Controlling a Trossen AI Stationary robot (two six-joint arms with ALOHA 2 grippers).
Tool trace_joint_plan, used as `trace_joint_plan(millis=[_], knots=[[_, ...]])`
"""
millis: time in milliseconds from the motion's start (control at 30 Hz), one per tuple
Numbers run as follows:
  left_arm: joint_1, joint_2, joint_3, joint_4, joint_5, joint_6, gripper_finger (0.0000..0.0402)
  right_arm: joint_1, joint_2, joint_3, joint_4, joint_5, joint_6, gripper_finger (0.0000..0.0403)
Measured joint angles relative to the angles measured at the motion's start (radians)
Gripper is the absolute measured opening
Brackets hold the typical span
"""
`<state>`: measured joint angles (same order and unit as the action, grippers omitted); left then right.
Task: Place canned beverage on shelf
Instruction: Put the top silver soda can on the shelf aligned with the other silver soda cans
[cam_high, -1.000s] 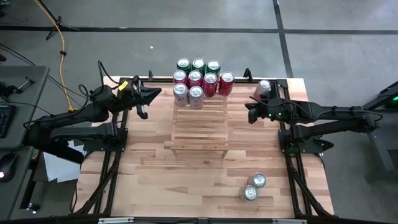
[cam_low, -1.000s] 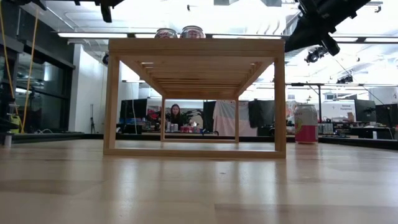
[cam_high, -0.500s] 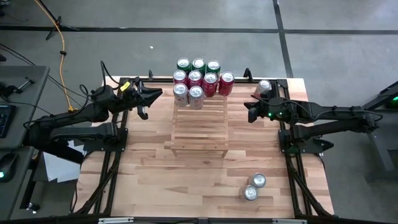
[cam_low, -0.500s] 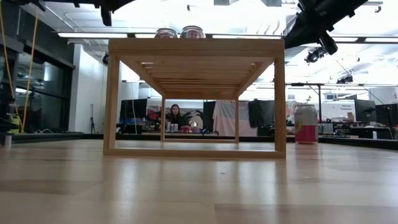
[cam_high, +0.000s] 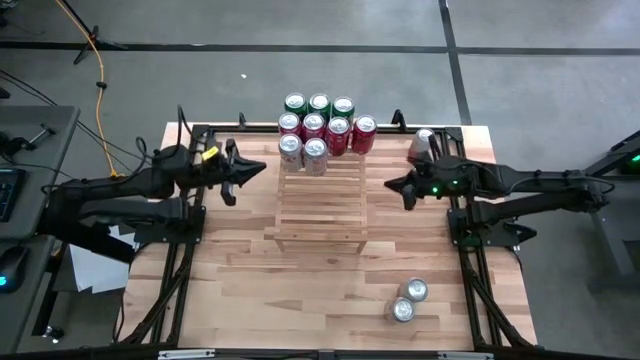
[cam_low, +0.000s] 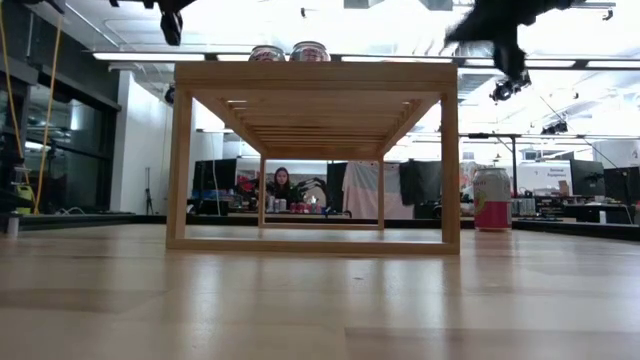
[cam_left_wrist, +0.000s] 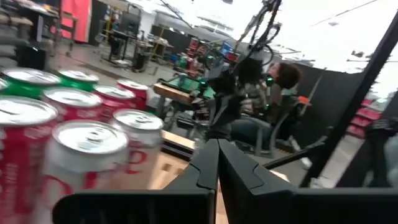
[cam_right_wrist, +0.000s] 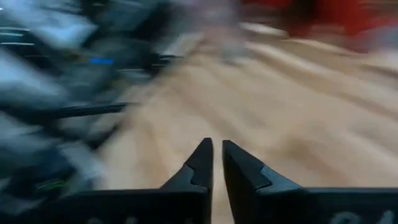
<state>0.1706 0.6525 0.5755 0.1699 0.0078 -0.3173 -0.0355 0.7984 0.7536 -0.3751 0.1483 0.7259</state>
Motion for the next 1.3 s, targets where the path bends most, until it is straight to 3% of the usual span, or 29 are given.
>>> trace_joint_plan(millis=[133, 200, 300, 467, 667, 833, 900, 1300], knots=[[-0.111, 0.0, 0.0, 0.0, -0.096, -0.048, 0.0, 0.106, 0.004, 0.002, 0.288, -0.106, 0.007, 0.0064], [-0.169, 0.0, 0.0, -0.002, -0.16, -0.065, 0.0, 0.183, 0.023, 0.027, 0.377, -0.103, -0.022, 0.0094], [-0.244, 0.0, 0.0, -0.007, -0.234, -0.09, 0.0, 0.301, 0.086, 0.118, 0.38, -0.05, -0.106, 0.0139], [-0.331, 0.0, 0.0, -0.061, -0.345, -0.15, 0.0, 0.434, 0.256, 0.34, 0.239, -0.054, -0.261, 0.0211], [-0.374, 0.0, 0.0, -0.097, -0.365, -0.187, 0.0, 0.505, 0.491, 0.666, -0.199, -0.101, -0.316, 0.0281], [-0.378, -0.002, 0.0, -0.098, -0.359, -0.15, 0.0, 0.544, 0.659, 0.883, -0.587, -0.099, -0.248, 0.0298], [-0.378, -0.006, 0.0, -0.098, -0.352, -0.123, 0.0, 0.553, 0.71, 0.935, -0.651, -0.098, -0.218, 0.0299], [-0.378, -0.048, 0.0, -0.099, -0.289, -0.012, 0.0, 0.545, 0.911, 1.026, -0.578, -0.106, -0.14, 0.0299]])
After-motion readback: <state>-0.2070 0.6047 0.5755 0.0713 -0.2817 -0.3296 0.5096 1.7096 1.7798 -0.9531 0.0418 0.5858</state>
